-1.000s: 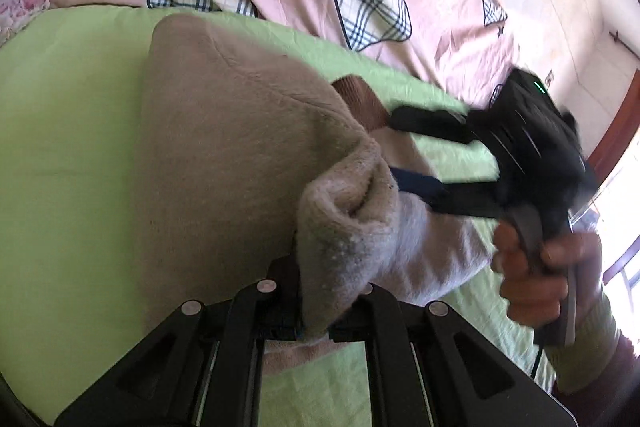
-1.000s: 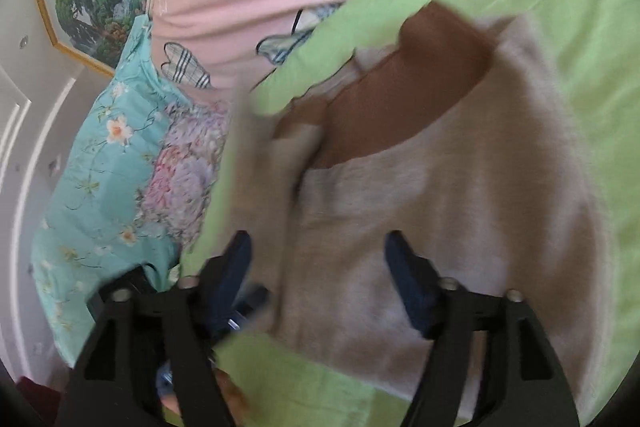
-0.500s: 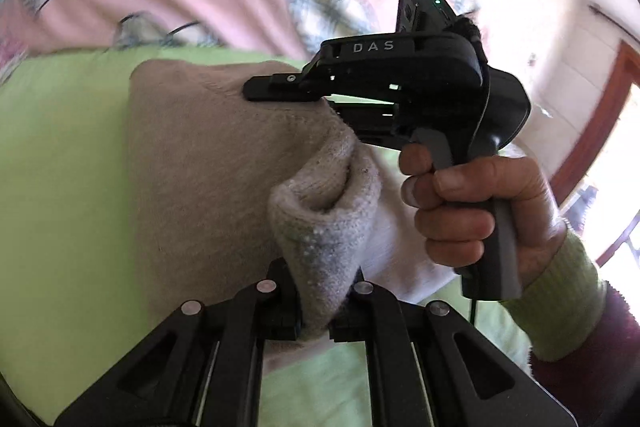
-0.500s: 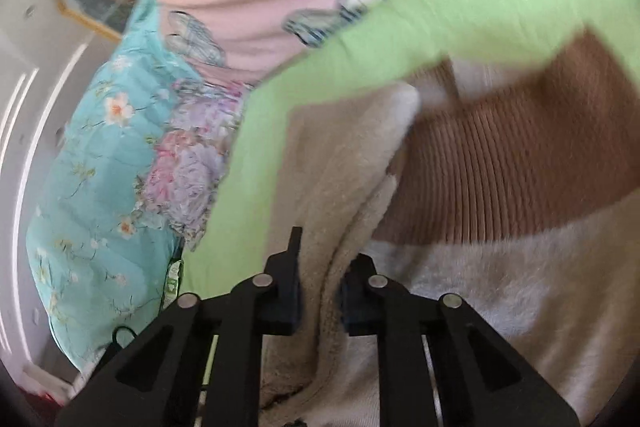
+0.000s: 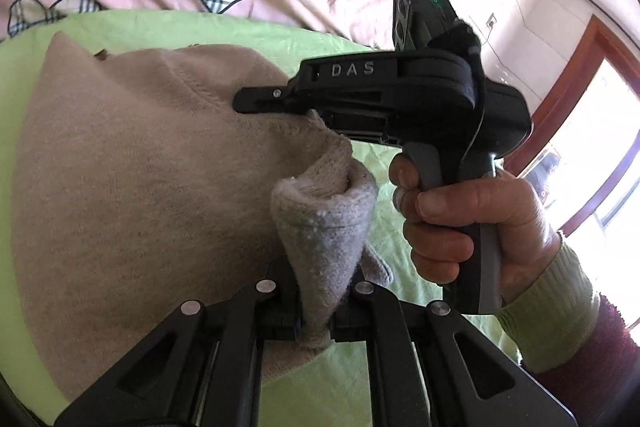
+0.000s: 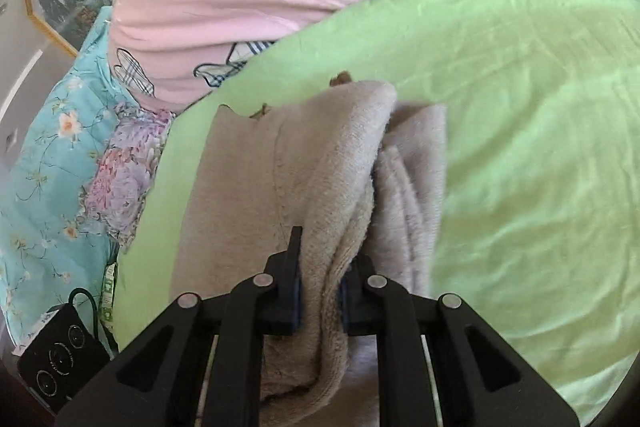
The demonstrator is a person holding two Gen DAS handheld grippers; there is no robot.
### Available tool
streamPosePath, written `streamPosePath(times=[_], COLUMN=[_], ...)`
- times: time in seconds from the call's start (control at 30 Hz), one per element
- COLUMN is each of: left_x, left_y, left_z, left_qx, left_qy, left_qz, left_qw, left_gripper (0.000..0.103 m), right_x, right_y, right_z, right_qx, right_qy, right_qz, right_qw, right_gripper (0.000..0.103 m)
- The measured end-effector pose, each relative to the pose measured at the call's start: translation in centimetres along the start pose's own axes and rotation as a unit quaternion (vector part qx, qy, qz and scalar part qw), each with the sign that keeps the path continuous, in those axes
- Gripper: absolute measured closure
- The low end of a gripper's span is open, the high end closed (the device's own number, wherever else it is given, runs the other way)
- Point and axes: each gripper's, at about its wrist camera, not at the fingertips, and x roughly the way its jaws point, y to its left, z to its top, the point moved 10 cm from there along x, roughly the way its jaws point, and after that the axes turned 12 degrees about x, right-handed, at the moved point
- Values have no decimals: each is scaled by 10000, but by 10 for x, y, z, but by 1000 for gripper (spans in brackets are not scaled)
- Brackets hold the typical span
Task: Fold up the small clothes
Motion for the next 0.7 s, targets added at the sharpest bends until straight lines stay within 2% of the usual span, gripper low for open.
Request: streamPosePath(times=[0.2, 0.3, 0.37, 0.47, 0.5, 0.57, 0.63, 0.7], left_x=[23, 22, 18, 4, 0, -16, -32, -51], left_y=[1, 4, 4, 4, 5, 4, 2, 7], left_z=[-19, -21, -23, -28, -27, -30, -31, -32], left_qx=[-114, -201, -279, -323, -352, -395, -337, -322], left_qy=[341, 329, 363, 382, 391, 350, 283, 183], left_qz=[-115, -188, -245, -325, -364, -493, -466, -423], left_qw=[9993, 9991, 9987, 9982, 9980, 9974, 9979, 9984], left_gripper=[94, 90, 87, 76, 69, 62, 52, 47], right_x=[13, 13, 11, 5, 2, -6, -15, -22], right_y=[-25, -34, -34, -30, -29, -25, -23, -22], right_z=[-2, -5, -5, -7, -8, -10, -13, -18], right_qx=[35, 255, 270, 216, 182, 37, -78, -159], right_qy=[69, 4, -57, -124, -162, -276, -419, -469], right_qz=[-338, -164, -198, -353, -435, -600, -753, -775], right_qw=[9994, 9995, 9994, 9991, 9988, 9978, 9962, 9958], right_gripper=[88, 87, 85, 76, 74, 60, 46, 44])
